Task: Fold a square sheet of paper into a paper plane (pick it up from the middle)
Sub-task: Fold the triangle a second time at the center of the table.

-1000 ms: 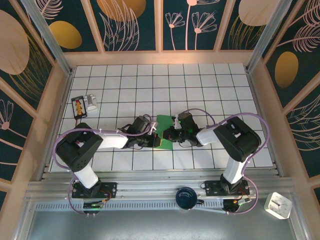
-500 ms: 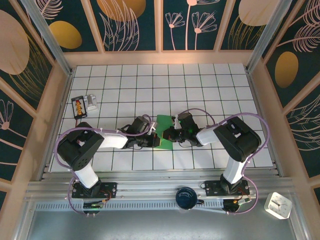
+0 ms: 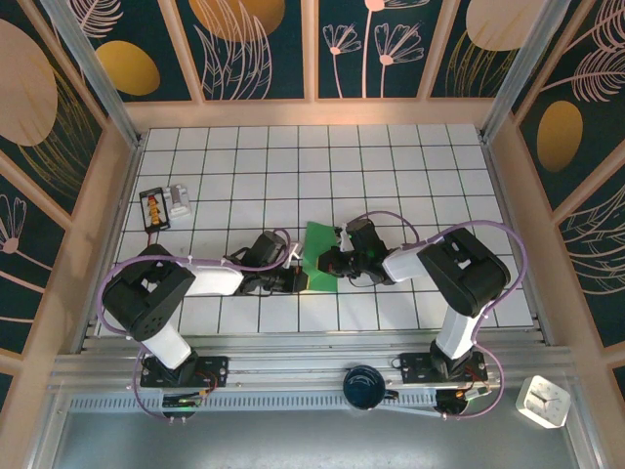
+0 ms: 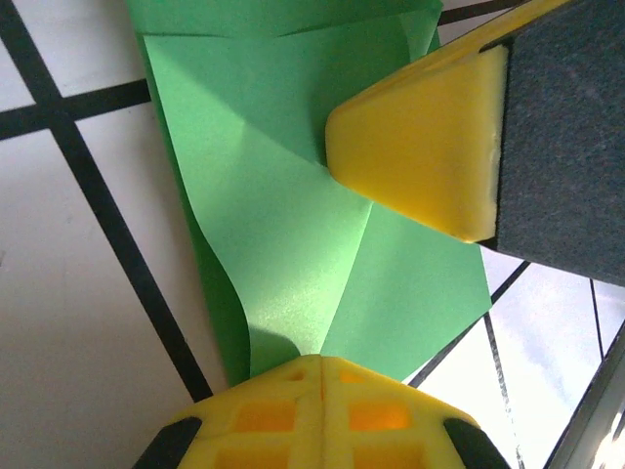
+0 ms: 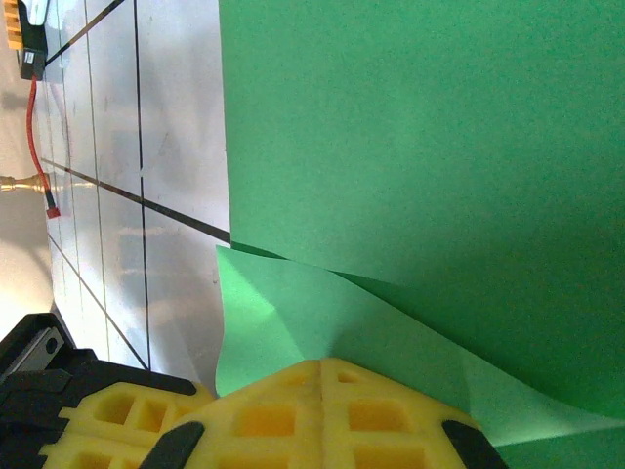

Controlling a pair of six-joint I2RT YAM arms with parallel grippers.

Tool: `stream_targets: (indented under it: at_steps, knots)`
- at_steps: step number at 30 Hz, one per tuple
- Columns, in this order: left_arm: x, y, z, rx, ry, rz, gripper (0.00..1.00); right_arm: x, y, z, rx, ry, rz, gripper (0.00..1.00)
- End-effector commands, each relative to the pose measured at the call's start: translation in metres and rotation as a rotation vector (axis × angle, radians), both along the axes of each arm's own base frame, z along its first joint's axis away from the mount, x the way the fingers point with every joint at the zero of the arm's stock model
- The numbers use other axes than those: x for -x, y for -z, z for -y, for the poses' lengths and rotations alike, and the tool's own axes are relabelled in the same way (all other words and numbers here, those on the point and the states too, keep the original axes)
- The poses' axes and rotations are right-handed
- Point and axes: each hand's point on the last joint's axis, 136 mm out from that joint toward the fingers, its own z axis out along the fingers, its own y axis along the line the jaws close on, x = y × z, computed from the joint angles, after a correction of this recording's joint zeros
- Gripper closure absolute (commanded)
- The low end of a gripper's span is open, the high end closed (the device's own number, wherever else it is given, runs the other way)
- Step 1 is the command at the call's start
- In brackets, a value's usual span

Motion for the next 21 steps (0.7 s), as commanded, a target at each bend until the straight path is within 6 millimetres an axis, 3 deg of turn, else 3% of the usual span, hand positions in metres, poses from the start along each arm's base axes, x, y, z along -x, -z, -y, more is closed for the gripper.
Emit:
stream_targets:
  at_steps: [1,10,12,17,21]
  knots:
    - [0.043,0.036,-0.04,-0.163,0.013,-0.169,1.0,0.022,0.06,0.05,0.267,0.067,-0.127,1.0]
    - [0.046,0.032,-0.049,-0.179,0.004,-0.152,1.0,0.021,0.062,0.05,0.278,0.056,-0.123,1.0]
    - [0.04,0.019,-0.043,-0.135,-0.001,-0.119,1.0,0.02,0.061,0.05,0.278,0.052,-0.119,1.0]
    - [0.019,-0.04,-0.004,0.134,-0.01,-0.034,1.0,0.019,0.058,0.048,0.268,0.042,-0.108,1.0]
    - [0.01,-0.045,0.008,0.176,-0.017,-0.048,1.0,0.02,0.057,0.048,0.266,0.039,-0.104,1.0]
